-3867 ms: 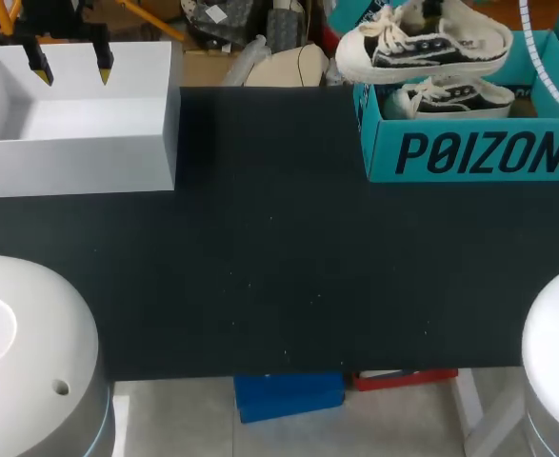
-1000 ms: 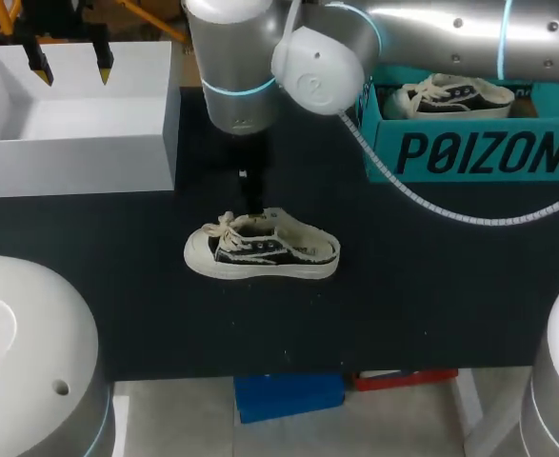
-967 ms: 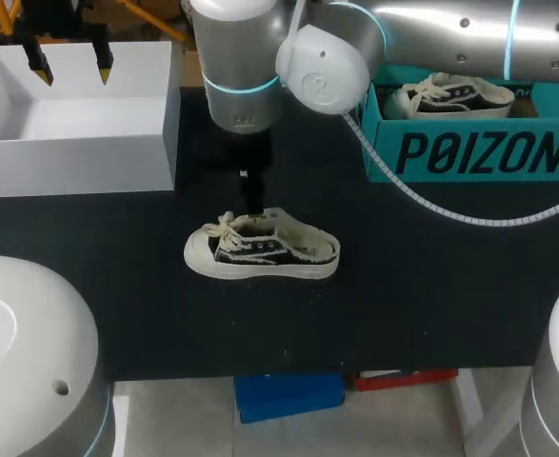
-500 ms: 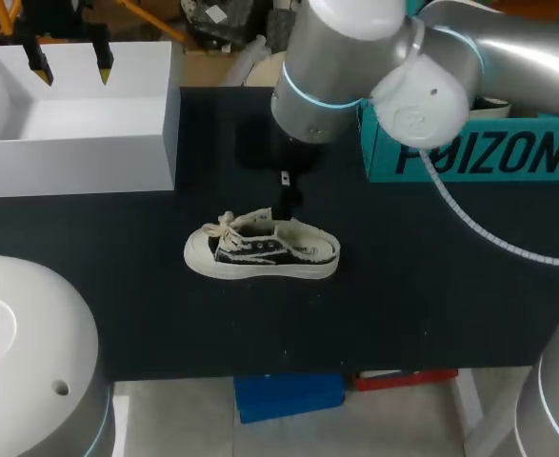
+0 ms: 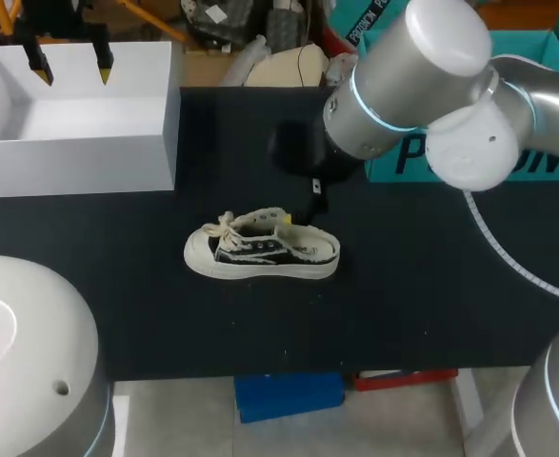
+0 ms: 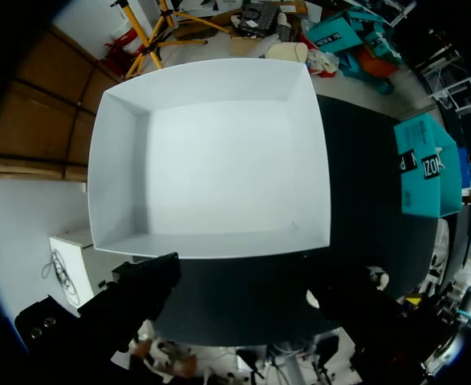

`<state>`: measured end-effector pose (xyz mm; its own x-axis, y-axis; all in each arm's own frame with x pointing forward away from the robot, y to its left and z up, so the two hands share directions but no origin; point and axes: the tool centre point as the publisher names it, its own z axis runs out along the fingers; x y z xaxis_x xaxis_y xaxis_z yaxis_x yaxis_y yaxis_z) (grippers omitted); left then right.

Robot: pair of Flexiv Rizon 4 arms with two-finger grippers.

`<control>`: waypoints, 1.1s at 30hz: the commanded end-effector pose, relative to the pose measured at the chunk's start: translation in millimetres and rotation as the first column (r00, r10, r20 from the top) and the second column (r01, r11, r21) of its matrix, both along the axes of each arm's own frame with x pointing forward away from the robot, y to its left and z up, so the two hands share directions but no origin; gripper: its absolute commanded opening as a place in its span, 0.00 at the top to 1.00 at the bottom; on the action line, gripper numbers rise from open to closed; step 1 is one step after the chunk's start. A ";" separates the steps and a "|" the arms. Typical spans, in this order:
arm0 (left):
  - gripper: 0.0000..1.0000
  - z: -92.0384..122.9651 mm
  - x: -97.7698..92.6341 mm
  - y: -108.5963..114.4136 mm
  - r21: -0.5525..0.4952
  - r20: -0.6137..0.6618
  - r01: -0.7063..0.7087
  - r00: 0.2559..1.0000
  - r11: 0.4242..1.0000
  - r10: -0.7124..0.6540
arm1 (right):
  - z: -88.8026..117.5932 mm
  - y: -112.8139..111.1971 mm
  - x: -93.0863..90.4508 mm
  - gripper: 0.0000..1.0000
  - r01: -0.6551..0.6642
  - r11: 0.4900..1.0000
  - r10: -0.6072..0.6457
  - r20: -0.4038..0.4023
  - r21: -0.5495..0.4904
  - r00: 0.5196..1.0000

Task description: Take the shoe out of the shoebox, open the shoe tongue, remove and reinsert the insole, then place the shoe into the shoebox

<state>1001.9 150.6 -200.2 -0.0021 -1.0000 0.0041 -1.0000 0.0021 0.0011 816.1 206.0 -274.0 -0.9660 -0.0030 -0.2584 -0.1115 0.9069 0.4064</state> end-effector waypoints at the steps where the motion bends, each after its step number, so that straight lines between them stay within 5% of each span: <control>1: 0.00 0.3 0.1 -0.2 0.002 -0.002 0.000 1.000 1.000 0.000 | -1.8 -2.2 -0.4 0.00 -0.006 1.000 0.006 0.001 0.022 1.000; 28: 0.00 0.3 0.1 -0.2 0.002 -0.002 0.000 1.000 1.000 0.000 | -1.8 -2.2 -0.4 0.00 -0.006 1.000 0.006 0.001 0.022 1.000; 33: 0.00 0.3 0.1 -0.2 0.002 -0.002 0.000 1.000 1.000 0.000 | -16.3 -8.6 -13.4 0.00 -0.016 0.992 0.021 -0.037 0.124 0.999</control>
<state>1001.9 150.7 -200.2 -0.0019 -1.0000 0.0041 -1.0000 0.0019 0.0010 807.0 206.0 -278.0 -0.9733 0.0203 -0.2286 -0.0898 0.8831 0.4605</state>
